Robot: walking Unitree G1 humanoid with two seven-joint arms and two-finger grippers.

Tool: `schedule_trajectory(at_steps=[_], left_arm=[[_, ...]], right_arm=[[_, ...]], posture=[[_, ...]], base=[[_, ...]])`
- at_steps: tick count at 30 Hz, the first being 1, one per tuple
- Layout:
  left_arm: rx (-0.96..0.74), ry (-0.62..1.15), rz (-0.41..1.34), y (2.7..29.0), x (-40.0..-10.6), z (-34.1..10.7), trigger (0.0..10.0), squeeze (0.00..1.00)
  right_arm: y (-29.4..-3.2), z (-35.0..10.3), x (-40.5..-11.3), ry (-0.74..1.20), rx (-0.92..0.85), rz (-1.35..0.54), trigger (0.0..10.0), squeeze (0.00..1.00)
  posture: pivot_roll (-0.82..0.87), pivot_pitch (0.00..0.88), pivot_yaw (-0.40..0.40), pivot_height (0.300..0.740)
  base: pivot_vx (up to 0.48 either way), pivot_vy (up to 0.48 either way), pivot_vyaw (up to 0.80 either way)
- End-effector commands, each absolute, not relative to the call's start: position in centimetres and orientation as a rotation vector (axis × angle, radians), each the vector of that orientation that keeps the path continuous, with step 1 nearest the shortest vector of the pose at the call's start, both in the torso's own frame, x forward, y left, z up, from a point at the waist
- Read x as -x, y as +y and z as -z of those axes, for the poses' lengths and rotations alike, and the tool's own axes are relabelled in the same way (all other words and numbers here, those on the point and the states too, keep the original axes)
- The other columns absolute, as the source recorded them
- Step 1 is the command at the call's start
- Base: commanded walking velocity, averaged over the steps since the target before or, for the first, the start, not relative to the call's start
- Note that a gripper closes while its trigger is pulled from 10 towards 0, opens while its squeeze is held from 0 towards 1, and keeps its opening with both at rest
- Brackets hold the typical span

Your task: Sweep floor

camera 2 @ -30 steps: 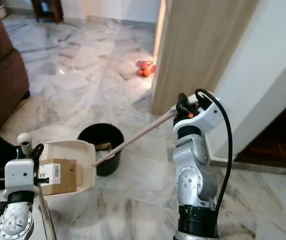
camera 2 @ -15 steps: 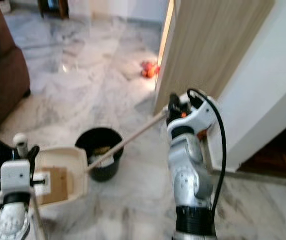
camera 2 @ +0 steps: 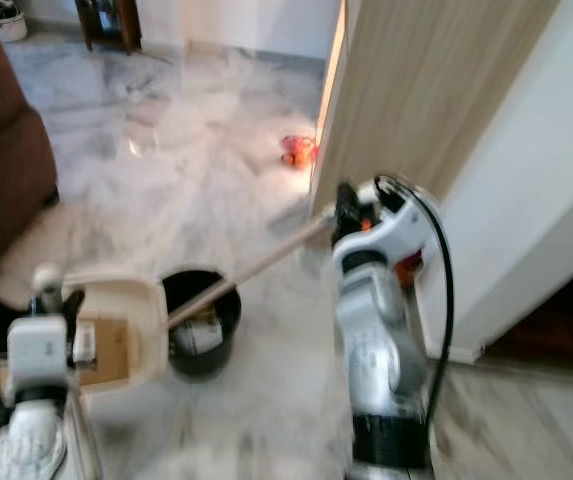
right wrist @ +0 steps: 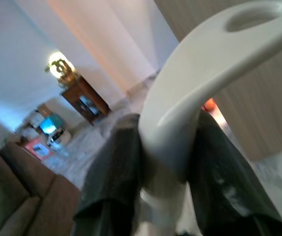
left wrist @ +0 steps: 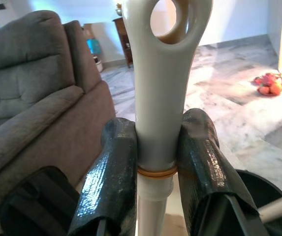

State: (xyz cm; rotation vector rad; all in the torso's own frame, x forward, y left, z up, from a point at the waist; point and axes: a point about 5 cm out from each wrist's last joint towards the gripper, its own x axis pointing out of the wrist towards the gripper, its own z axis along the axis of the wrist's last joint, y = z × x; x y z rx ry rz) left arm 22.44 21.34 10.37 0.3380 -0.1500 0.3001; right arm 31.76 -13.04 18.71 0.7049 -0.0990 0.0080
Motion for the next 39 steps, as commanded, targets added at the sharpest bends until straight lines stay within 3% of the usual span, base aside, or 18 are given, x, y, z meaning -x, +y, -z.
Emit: schedule_trajectory(at_steps=[1, 12, 33, 39], left_arm=[[-0.350, -0.185, -0.310, 21.5, -22.3, -11.0, 10.0, 0.00], [-0.350, -0.187, -0.311, 21.6, -22.3, -11.0, 10.0, 0.00], [-0.348, -0.194, -0.315, 21.5, -22.4, -11.1, 10.0, 0.00], [-0.347, -0.194, -0.315, 21.5, -22.4, -11.1, 10.0, 0.00]], right_arm=[[-12.2, -19.9, -31.7, -0.144, -0.747, -0.052, 10.0, 0.00], [-12.0, -20.0, -31.7, -0.144, -0.744, -0.063, 10.0, 0.00], [-11.5, -21.8, -31.4, -0.227, -0.776, -0.139, 10.0, 0.00], [-11.4, -21.8, -31.4, -0.225, -0.772, -0.144, 10.0, 0.00]], posture=[[0.21, 0.083, -0.086, 0.740], [0.21, 0.083, -0.086, 0.740], [0.21, 0.084, -0.088, 0.740], [0.21, 0.084, -0.088, 0.740]], base=[[0.259, 0.000, 0.56], [0.260, 0.000, 0.45], [0.260, 0.000, 0.00], [0.262, 0.000, 0.67]])
